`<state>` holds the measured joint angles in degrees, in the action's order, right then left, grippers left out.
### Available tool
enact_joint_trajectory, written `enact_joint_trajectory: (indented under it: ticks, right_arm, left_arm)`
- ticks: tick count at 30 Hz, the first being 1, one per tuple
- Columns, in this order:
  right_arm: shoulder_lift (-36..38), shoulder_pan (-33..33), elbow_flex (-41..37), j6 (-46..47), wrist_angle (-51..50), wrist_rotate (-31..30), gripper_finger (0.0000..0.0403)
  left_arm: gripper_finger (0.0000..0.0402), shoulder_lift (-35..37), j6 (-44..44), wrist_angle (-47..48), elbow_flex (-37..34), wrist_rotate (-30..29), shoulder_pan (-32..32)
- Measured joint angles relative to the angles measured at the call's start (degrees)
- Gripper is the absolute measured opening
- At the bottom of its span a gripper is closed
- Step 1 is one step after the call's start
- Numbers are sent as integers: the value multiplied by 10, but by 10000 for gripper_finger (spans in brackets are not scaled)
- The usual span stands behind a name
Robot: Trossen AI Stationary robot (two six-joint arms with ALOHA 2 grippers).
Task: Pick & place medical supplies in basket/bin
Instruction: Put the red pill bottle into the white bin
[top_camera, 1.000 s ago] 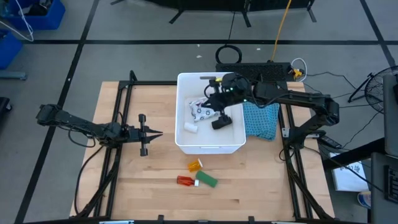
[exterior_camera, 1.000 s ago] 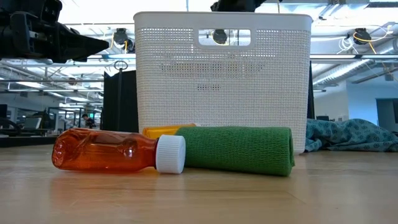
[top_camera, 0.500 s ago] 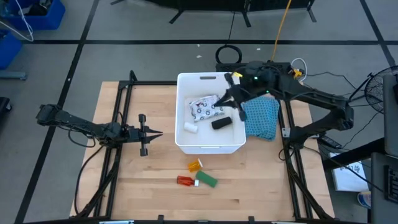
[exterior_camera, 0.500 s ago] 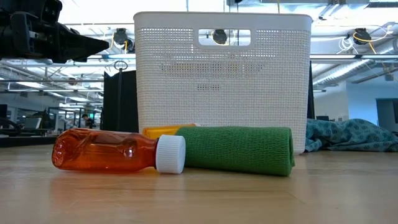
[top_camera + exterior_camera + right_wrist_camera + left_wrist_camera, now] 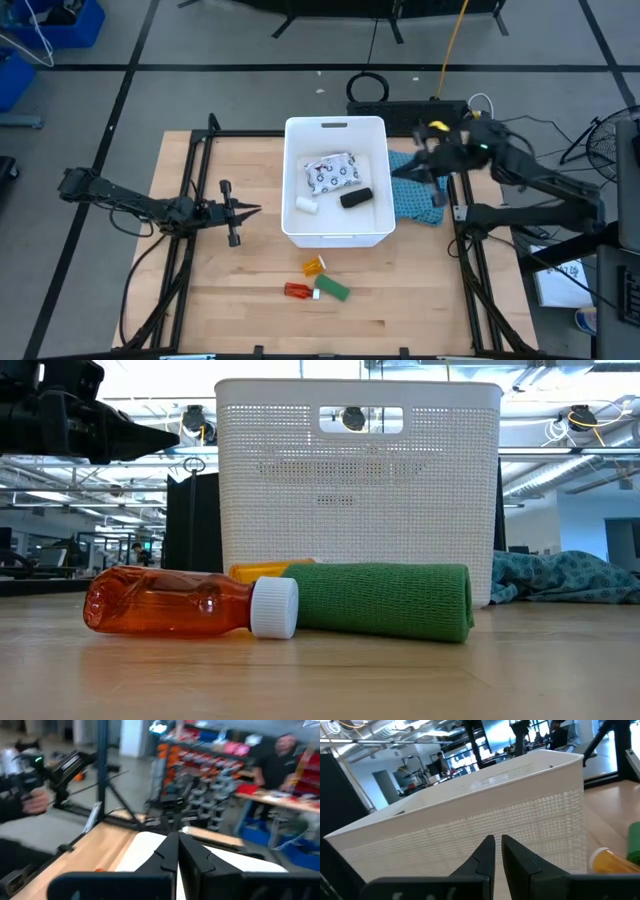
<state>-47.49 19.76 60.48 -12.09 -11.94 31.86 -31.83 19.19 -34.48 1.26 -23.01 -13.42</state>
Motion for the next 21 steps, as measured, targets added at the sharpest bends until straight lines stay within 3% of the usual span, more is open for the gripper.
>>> enact_joint_trajectory:
  ticks: [8, 15, 21]
  right_arm:
    - [142, 14, -182, 120, 126, -3, 0]
    - [164, 2, -298, 197, 261, 23, 0]
    - [167, -56, -375, 255, 401, 28, 0]
  left_arm:
    - [37, 0, 24, -14, 0, -8, 0]
    - [37, 0, 31, -62, 0, -43, 0]
    - [37, 0, 32, -61, 0, -46, 0]
